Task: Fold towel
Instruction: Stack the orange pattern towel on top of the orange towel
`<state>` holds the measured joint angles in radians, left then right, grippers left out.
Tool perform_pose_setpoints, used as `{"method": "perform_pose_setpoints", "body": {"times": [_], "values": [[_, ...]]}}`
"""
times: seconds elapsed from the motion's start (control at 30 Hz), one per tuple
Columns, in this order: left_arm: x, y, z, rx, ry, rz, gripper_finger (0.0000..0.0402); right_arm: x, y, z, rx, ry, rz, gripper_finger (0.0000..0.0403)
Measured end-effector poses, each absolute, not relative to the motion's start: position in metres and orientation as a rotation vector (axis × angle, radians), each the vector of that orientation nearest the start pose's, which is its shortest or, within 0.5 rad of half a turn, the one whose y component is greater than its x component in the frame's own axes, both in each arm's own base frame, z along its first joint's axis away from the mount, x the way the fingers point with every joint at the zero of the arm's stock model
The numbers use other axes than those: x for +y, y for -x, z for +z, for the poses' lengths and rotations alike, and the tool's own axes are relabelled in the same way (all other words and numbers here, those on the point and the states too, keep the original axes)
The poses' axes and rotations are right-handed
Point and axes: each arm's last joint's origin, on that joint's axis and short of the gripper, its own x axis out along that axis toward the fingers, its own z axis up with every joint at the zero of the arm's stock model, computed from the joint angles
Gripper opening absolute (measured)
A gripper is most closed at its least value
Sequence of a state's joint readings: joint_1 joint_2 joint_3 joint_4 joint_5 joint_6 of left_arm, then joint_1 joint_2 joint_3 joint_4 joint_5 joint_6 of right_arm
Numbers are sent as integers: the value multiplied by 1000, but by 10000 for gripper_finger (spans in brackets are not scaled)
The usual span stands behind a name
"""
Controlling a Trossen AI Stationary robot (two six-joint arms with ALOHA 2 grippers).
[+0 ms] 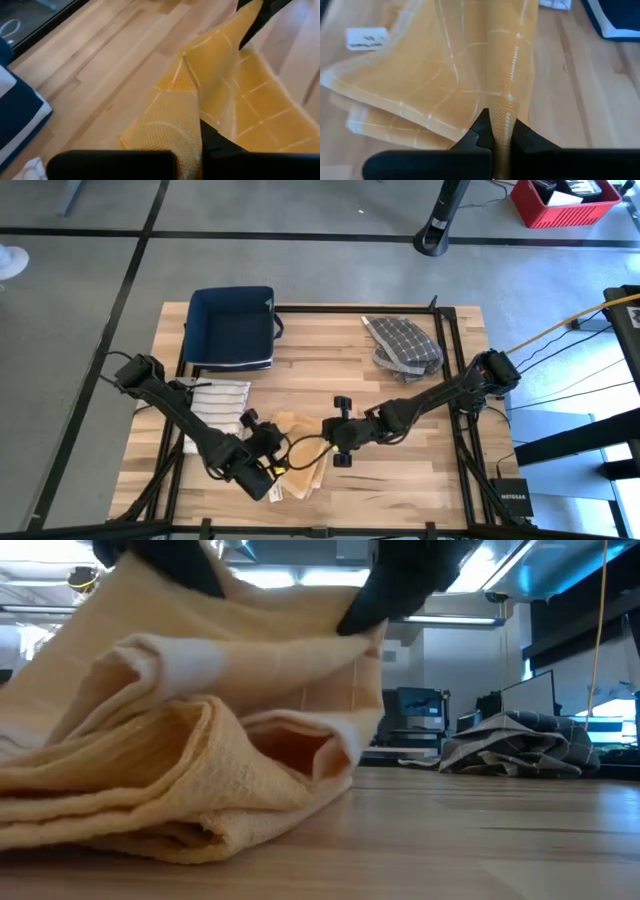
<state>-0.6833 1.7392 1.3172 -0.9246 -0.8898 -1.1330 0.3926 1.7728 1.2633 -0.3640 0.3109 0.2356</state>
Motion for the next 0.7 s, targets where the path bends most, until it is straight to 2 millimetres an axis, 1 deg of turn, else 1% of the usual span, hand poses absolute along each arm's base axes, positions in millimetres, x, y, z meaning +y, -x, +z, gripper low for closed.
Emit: {"method": "perform_pose_setpoints", "body": {"times": [0.13,0.23,0.3,0.4,0.43,0.5,0.63,0.7], "values": [[-189,-277,225,708,67,652,5,134,-358,206,856,102,-51,16],[-186,-281,221,715,80,675,10,134,-363,193,873,121,-81,28],[-181,-284,220,713,91,692,24,133,-365,185,895,124,-89,48],[-176,-287,220,713,101,711,62,131,-363,182,926,121,-102,91],[-174,-288,220,720,106,712,77,130,-362,184,941,126,-105,105],[-169,-289,223,747,125,708,106,128,-359,196,985,144,-111,130],[-161,-288,245,719,203,696,151,127,-348,232,1070,182,-128,165],[-157,-287,254,695,210,695,164,128,-340,244,1108,199,-142,174]]}}
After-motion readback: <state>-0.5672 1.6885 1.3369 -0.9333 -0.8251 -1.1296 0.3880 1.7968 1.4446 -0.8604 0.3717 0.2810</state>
